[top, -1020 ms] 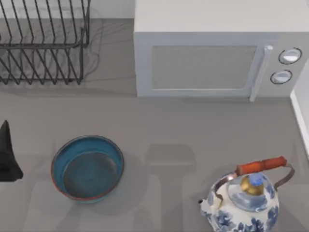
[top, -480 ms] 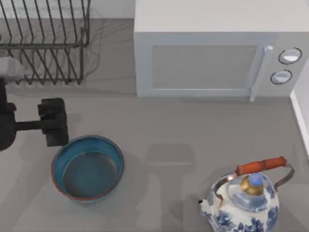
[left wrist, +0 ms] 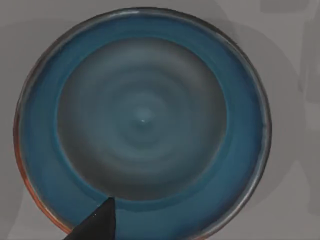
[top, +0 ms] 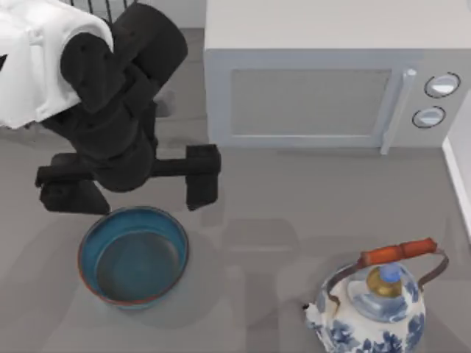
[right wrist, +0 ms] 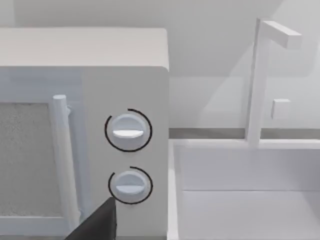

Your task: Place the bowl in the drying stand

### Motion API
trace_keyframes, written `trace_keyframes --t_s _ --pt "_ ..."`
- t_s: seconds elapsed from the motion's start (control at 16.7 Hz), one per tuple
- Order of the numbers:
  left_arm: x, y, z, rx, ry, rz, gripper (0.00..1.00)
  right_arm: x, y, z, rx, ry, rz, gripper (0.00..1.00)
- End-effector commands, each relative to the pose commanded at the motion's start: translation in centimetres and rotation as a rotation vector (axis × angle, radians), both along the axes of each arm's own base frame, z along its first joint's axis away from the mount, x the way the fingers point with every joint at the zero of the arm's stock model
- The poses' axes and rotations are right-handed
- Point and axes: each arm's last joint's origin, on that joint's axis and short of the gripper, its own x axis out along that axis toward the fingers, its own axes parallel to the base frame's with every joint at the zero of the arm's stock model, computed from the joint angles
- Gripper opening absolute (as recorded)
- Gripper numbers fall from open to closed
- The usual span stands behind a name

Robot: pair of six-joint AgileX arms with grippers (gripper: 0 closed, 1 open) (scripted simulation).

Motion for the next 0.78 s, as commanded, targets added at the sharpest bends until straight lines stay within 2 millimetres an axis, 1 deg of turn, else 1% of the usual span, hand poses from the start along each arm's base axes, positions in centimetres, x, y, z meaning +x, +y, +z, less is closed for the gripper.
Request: trace_keyframes --t_s 0.18,0.3,0.42,0.66,0.78 --pt "1.4 -3.2 -1.2 0.065 0.107 0.000 1.00 0.0 0.0 0.0 0.000 0.000 0.000 1.00" --pt "1.8 -4.5 -1.7 0.090 0.142 0.000 1.00 0.0 0.0 0.0 0.000 0.000 0.000 1.00" --pt "1.9 -4.9 -1.8 0.097 0.151 0.000 1.00 0.0 0.0 0.0 0.000 0.000 0.000 1.00" --pt "1.9 -4.7 -1.7 0.095 0.149 0.004 1.00 0.0 0.0 0.0 0.000 0.000 0.000 1.00" --pt "1.9 -4.8 -2.3 0.098 0.152 0.001 1.00 0.0 0.0 0.0 0.000 0.000 0.000 1.00"
